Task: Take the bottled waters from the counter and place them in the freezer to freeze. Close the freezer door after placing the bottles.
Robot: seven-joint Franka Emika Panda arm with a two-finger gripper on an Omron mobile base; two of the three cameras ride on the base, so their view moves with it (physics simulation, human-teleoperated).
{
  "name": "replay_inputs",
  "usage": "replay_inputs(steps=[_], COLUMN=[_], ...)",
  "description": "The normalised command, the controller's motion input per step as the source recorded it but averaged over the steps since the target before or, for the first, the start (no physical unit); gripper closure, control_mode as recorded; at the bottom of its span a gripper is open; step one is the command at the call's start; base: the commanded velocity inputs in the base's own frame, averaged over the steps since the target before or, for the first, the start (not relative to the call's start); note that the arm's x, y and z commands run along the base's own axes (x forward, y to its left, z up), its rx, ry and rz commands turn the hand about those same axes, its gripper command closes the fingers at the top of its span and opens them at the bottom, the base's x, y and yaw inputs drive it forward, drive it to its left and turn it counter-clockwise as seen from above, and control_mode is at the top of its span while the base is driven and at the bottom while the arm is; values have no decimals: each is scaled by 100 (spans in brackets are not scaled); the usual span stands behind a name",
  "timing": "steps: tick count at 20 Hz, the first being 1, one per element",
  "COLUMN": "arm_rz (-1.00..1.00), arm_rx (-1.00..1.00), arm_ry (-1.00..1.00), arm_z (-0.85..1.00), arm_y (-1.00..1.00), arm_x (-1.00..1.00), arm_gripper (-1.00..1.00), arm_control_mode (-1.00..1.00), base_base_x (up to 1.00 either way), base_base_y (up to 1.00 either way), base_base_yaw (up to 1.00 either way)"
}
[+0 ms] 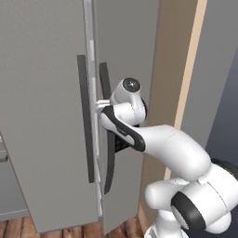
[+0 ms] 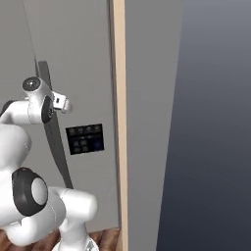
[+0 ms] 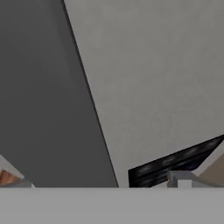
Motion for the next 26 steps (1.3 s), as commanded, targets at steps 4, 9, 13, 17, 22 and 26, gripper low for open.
replay_inputs(steps=[4,9,13,17,22,26], arm_rz=[-8,-5,-4,-3,-2,-2], arm_rx=[0,0,0,0,0,0], arm_ry=[0,0,0,0,0,0], arm_z=[0,0,0,0,0,0], arm_y=[0,0,0,0,0,0], arm_x=[53,51,51,52,49,50], arm_gripper=[-100,-100,-100,-100,-100,-100], arm_control_mode=[-100,-100,-100,-100,-100,-100], base_base_x=[0,0,0,0,0,0], base_base_y=[0,0,0,0,0,0], base_base_yaw=[0,0,0,0,0,0])
